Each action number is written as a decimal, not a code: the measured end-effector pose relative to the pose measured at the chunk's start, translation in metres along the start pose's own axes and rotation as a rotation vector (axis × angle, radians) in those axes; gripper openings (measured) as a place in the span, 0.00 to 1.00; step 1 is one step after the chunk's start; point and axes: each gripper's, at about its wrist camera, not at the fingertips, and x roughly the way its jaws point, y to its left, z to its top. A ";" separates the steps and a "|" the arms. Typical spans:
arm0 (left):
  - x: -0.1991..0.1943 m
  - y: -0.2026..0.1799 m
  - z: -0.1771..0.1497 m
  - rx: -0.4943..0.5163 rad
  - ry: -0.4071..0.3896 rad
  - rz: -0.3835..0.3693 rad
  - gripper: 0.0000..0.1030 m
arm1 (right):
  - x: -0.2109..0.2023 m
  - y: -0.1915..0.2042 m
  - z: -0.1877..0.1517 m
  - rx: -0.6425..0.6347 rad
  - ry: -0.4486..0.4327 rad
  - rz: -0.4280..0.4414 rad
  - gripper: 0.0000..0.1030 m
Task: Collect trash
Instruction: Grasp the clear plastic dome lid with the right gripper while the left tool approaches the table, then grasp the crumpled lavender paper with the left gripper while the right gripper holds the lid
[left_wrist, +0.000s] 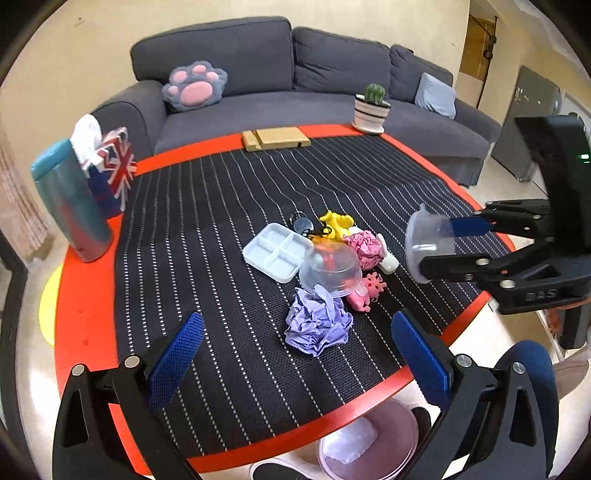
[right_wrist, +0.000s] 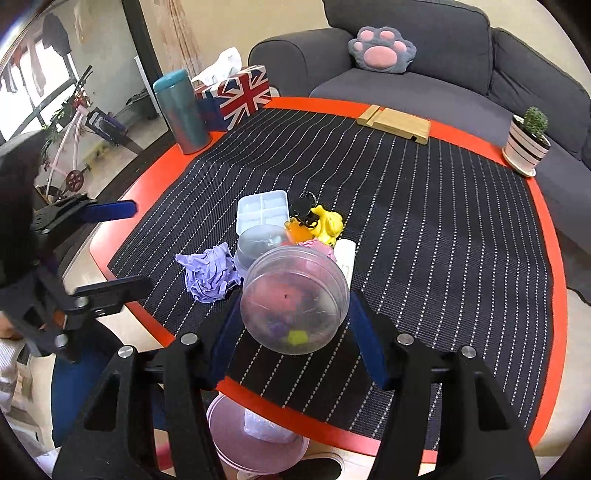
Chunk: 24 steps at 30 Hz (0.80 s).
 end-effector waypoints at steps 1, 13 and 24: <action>0.003 0.000 0.001 0.000 0.010 -0.004 0.95 | -0.002 -0.001 -0.001 0.002 -0.003 -0.001 0.56; 0.049 0.002 0.004 0.003 0.153 -0.032 0.95 | -0.014 -0.014 -0.008 0.033 -0.013 -0.010 0.56; 0.064 0.004 -0.002 -0.021 0.178 -0.057 0.52 | -0.014 -0.016 -0.011 0.038 -0.011 -0.007 0.56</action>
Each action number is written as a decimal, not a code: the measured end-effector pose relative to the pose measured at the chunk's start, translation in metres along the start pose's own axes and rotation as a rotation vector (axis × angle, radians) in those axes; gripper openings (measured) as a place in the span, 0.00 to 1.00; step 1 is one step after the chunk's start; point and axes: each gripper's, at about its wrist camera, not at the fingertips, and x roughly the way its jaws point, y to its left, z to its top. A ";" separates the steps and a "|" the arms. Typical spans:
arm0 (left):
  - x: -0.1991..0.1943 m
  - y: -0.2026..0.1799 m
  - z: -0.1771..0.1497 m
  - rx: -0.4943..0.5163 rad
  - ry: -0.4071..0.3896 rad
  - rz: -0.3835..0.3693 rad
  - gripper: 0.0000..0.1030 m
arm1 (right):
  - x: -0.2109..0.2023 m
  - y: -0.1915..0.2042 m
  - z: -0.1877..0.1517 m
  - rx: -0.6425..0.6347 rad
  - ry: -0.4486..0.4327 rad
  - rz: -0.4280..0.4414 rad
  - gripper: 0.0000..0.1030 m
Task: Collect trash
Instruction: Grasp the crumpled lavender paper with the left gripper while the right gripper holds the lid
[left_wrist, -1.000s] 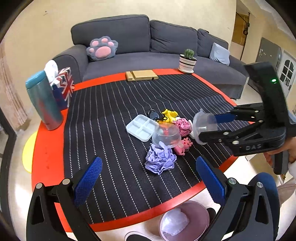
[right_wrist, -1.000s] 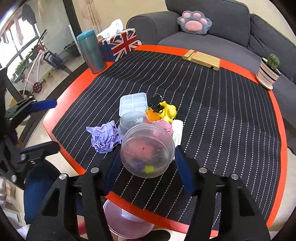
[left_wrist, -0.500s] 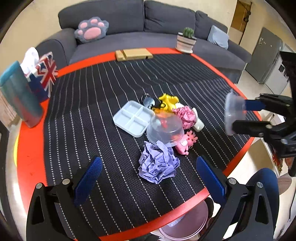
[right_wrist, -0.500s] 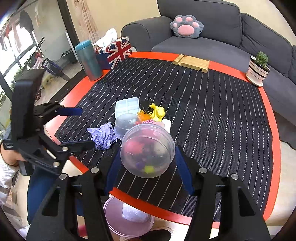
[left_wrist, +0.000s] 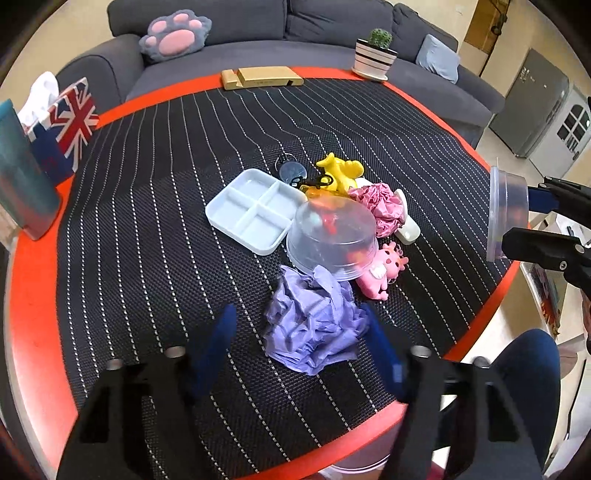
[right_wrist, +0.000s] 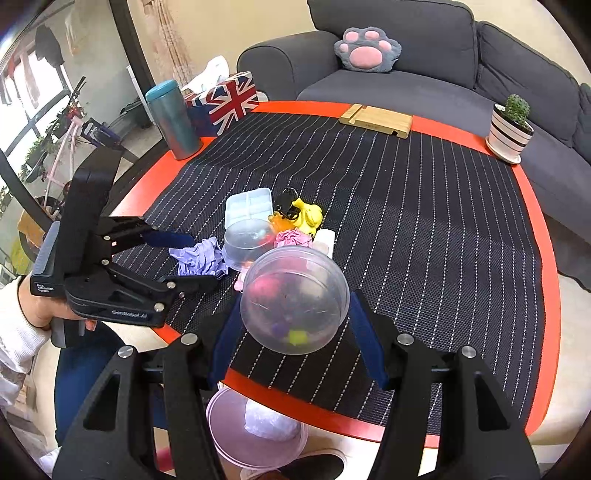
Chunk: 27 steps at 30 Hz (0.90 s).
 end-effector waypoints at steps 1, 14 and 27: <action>0.000 0.000 0.000 -0.003 -0.002 -0.001 0.48 | 0.000 0.000 -0.001 0.001 -0.001 0.000 0.56; -0.027 -0.005 -0.009 0.013 -0.064 -0.004 0.45 | -0.008 0.005 -0.007 0.013 -0.032 -0.008 0.56; -0.080 -0.027 -0.035 0.042 -0.176 0.002 0.45 | -0.034 0.021 -0.036 0.005 -0.065 -0.015 0.56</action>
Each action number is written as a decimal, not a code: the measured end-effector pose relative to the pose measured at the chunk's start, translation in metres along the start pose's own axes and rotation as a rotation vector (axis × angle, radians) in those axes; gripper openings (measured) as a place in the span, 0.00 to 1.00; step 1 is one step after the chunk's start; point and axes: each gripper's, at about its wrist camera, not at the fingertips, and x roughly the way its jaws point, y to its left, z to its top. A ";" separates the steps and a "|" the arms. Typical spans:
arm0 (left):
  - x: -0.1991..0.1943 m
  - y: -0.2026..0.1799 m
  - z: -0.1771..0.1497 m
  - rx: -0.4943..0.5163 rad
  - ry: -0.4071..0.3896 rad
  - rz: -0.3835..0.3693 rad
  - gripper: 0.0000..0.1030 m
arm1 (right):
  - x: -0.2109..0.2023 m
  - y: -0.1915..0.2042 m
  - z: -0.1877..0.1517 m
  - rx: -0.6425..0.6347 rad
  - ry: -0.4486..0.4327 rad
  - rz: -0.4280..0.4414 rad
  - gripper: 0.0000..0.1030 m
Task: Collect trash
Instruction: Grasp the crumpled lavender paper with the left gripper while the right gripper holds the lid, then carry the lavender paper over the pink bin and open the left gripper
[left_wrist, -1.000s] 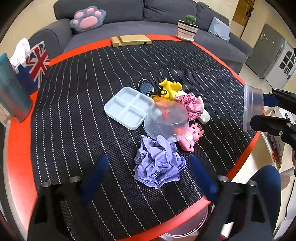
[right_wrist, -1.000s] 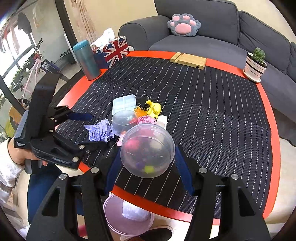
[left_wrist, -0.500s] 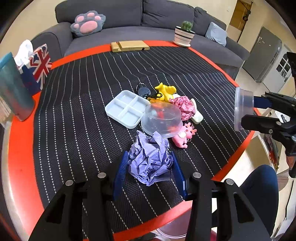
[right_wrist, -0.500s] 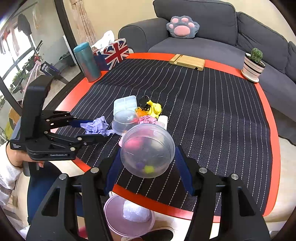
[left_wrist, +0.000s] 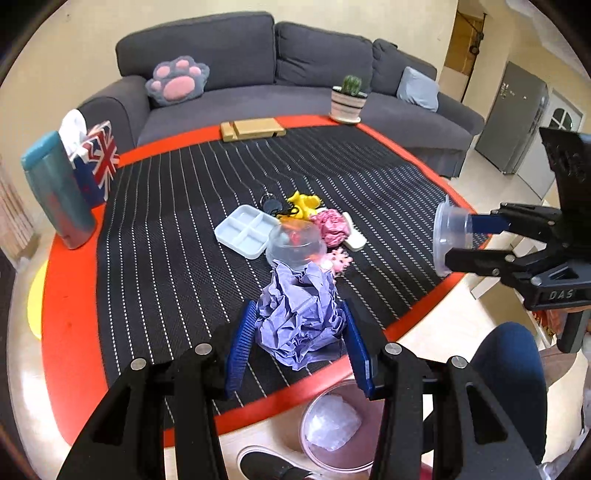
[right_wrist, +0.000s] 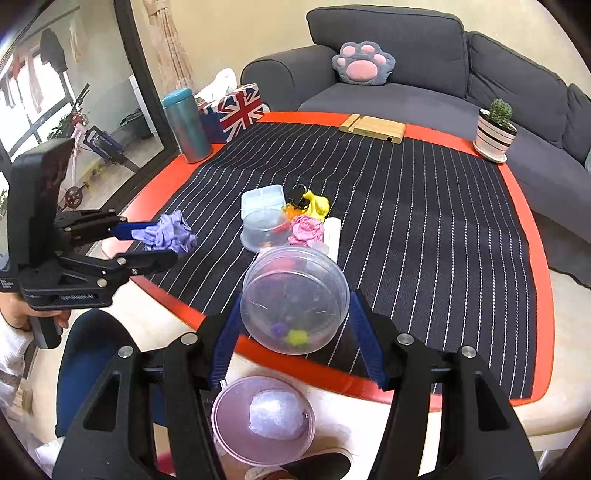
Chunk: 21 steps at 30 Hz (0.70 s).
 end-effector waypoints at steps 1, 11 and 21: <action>-0.004 -0.002 -0.002 0.002 -0.007 0.000 0.45 | -0.004 0.003 -0.003 -0.003 -0.004 0.001 0.56; -0.027 -0.033 -0.027 0.031 -0.040 -0.038 0.45 | -0.033 0.028 -0.035 -0.026 -0.032 0.009 0.56; -0.022 -0.061 -0.058 0.060 0.007 -0.087 0.45 | -0.037 0.039 -0.066 -0.024 -0.005 0.004 0.56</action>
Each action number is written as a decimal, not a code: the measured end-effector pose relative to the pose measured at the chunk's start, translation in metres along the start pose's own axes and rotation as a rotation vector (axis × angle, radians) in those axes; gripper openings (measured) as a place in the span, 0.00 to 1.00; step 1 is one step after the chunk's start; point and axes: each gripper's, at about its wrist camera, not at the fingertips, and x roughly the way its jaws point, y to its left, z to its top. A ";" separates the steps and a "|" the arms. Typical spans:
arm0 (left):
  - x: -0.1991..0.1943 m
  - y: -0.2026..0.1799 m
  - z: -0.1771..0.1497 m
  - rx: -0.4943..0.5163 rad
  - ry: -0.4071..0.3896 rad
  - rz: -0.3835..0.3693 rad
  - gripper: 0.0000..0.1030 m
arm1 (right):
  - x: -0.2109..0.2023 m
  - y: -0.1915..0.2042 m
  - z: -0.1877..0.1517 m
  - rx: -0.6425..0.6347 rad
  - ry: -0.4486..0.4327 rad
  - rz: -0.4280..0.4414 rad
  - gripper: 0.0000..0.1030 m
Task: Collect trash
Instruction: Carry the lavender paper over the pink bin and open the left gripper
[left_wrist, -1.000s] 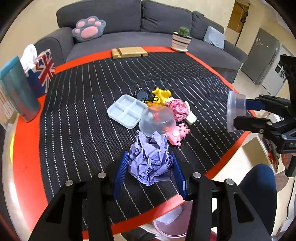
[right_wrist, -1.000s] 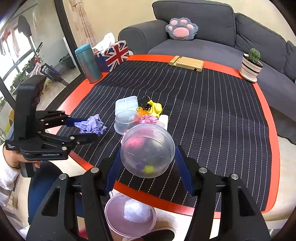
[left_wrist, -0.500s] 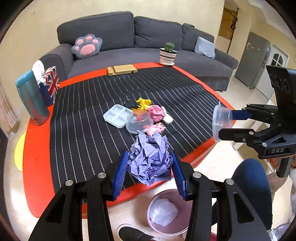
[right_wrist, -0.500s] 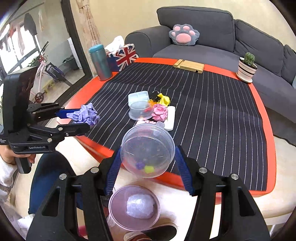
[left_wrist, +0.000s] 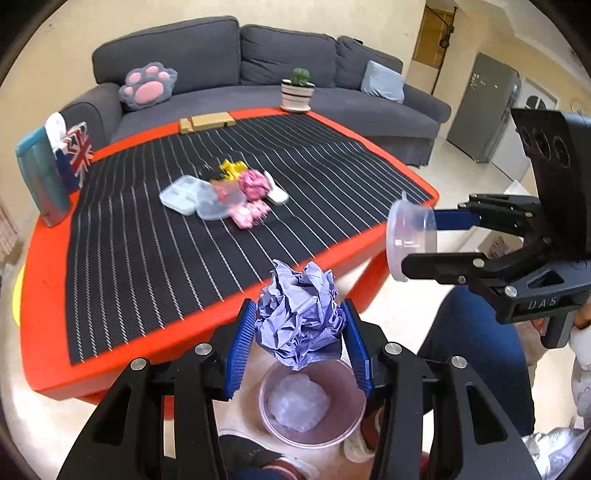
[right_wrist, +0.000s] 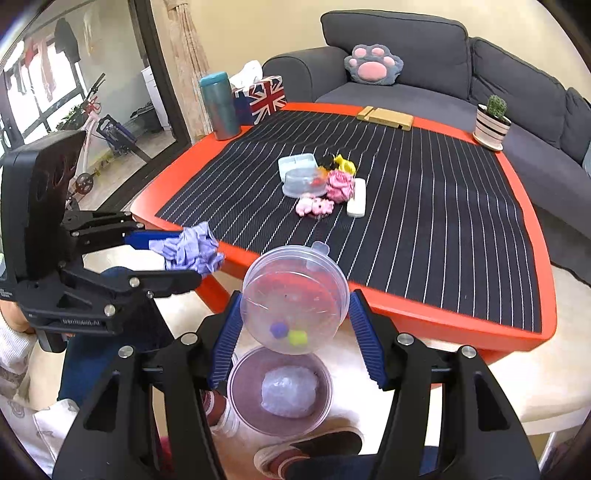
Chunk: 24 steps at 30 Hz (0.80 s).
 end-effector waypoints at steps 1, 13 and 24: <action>0.001 -0.003 -0.004 0.002 0.004 -0.002 0.45 | -0.001 0.001 -0.003 0.000 0.001 -0.002 0.56; 0.012 -0.028 -0.031 0.022 0.037 -0.053 0.52 | -0.010 0.003 -0.028 0.022 0.004 -0.005 0.56; 0.005 -0.022 -0.034 -0.025 -0.011 -0.020 0.93 | -0.013 0.004 -0.038 0.031 -0.002 -0.001 0.56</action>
